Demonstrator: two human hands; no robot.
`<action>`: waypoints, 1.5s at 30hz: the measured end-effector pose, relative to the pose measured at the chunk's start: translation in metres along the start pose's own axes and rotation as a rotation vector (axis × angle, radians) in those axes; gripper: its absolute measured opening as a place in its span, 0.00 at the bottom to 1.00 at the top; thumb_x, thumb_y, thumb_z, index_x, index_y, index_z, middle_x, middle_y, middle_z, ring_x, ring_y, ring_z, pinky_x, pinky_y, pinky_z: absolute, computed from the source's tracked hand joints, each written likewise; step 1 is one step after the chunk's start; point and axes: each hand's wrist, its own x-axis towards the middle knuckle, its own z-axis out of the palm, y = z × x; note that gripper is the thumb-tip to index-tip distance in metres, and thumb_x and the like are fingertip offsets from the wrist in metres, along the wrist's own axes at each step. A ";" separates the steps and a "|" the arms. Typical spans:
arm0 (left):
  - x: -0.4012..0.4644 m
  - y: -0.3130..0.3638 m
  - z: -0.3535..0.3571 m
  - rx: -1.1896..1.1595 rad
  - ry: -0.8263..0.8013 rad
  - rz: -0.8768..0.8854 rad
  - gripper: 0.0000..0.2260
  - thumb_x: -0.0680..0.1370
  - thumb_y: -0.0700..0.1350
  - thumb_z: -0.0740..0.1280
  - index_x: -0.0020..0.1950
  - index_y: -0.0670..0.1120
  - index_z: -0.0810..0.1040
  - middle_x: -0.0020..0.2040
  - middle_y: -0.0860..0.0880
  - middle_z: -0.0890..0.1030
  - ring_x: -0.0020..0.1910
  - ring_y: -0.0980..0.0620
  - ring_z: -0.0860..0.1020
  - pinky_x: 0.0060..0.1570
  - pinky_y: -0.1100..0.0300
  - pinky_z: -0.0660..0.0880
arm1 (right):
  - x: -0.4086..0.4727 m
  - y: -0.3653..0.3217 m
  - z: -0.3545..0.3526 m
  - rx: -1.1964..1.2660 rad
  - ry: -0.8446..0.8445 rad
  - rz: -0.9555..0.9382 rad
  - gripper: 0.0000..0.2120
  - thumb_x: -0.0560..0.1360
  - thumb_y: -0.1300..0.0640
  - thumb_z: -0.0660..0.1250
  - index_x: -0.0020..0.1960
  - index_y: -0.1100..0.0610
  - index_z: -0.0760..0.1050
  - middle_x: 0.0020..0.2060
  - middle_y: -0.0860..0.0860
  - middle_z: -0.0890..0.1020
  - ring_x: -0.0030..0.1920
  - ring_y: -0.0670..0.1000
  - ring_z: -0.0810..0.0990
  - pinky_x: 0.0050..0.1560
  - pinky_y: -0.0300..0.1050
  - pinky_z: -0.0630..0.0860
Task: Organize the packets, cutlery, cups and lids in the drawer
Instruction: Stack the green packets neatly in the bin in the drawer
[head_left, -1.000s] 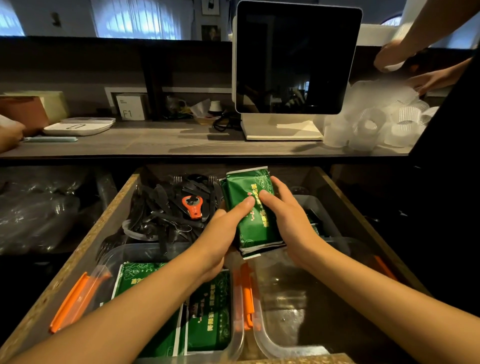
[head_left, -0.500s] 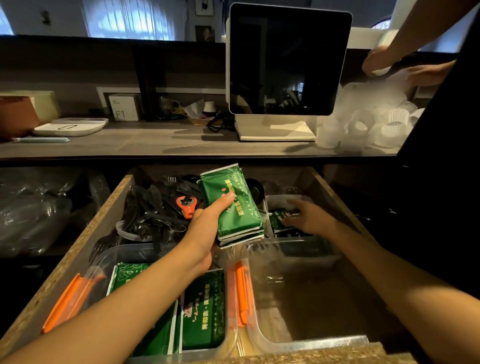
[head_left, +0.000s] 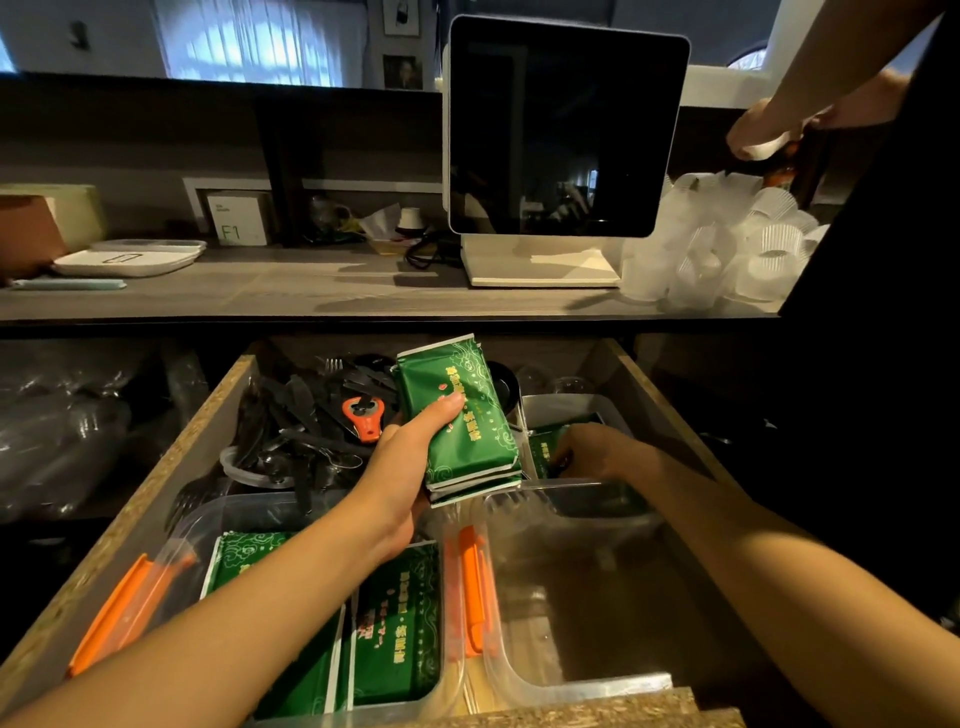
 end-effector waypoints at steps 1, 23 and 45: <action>0.000 0.000 0.000 0.002 -0.003 0.001 0.33 0.63 0.58 0.78 0.64 0.46 0.80 0.56 0.43 0.85 0.54 0.43 0.84 0.61 0.41 0.78 | 0.001 0.001 0.002 0.035 0.014 0.006 0.12 0.79 0.56 0.66 0.61 0.56 0.80 0.58 0.55 0.81 0.59 0.54 0.78 0.62 0.45 0.73; -0.006 0.008 0.006 0.013 0.020 -0.095 0.26 0.75 0.70 0.63 0.61 0.52 0.82 0.55 0.45 0.86 0.57 0.44 0.83 0.62 0.42 0.77 | -0.078 -0.080 -0.046 0.386 0.911 -0.719 0.13 0.75 0.52 0.69 0.54 0.57 0.84 0.51 0.49 0.85 0.54 0.44 0.80 0.55 0.40 0.78; -0.027 0.011 0.017 0.181 -0.089 0.085 0.18 0.73 0.57 0.64 0.50 0.45 0.83 0.51 0.41 0.84 0.53 0.42 0.82 0.61 0.43 0.76 | -0.083 -0.134 -0.029 1.382 0.432 -0.067 0.44 0.63 0.32 0.57 0.76 0.43 0.56 0.68 0.51 0.73 0.65 0.56 0.75 0.66 0.60 0.71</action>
